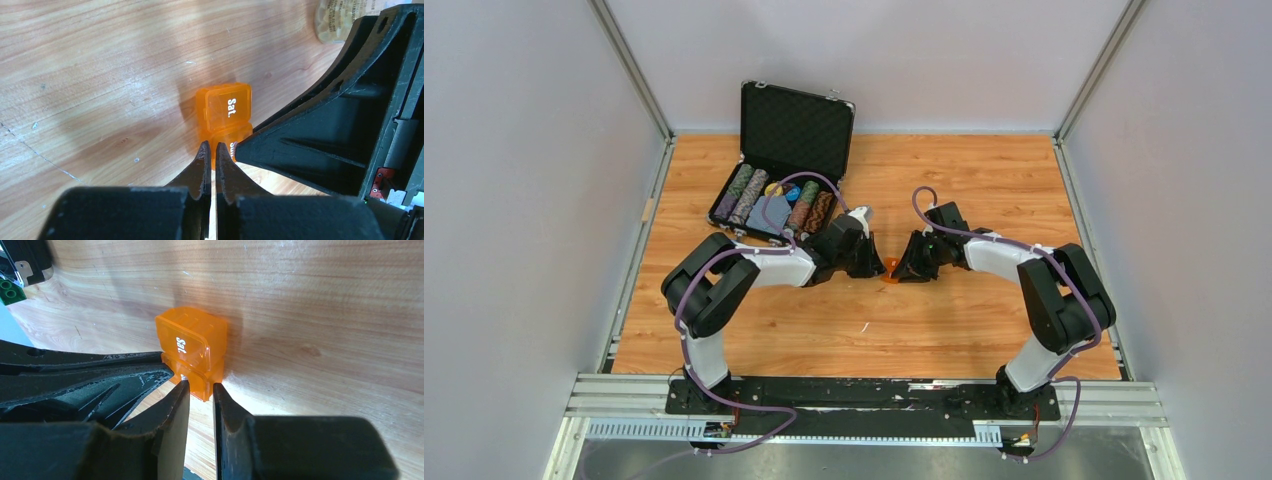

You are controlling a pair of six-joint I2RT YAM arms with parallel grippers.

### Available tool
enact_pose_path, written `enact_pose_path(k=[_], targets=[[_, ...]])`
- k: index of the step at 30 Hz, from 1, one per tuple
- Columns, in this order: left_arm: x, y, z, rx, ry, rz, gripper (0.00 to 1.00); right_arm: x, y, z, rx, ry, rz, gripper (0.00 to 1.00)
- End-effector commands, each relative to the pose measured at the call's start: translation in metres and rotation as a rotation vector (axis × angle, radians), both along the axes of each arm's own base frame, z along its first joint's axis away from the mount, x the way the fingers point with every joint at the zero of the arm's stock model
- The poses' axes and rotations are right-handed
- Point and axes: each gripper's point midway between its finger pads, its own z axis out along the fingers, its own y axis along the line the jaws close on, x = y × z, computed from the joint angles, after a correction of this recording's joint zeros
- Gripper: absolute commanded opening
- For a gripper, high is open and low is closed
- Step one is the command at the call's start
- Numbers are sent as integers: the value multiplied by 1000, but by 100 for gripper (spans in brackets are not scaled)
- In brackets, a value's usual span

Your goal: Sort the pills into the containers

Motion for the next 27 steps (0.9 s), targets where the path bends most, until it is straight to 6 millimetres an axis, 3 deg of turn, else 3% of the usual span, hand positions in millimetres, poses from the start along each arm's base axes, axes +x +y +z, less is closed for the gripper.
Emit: enact_pose_path(k=[1,4,6,10,15,20,22,25,27], targets=[[-42,51,-84,302,132,-26,0,-14,-29,-49,-205,57,-43,23],[-38,49,-74,287,117,-15,10,-11,-27,-42,-197,49,-45,25],[-32,43,-57,263,92,-12,18,-7,-26,-33,-195,37,-47,26],[-17,31,-18,215,37,-5,34,5,-23,-9,-191,-3,-52,28],[12,22,39,156,-64,39,44,24,-20,31,-191,-81,-56,33],[30,53,81,162,-131,139,60,38,-27,81,-219,-180,-64,40],[32,69,100,177,-178,169,71,43,-34,108,-240,-240,-78,43],[29,95,130,247,-269,177,97,48,-59,151,-319,-359,-137,47],[23,112,169,254,-367,170,99,47,-84,181,-383,-442,-204,53]])
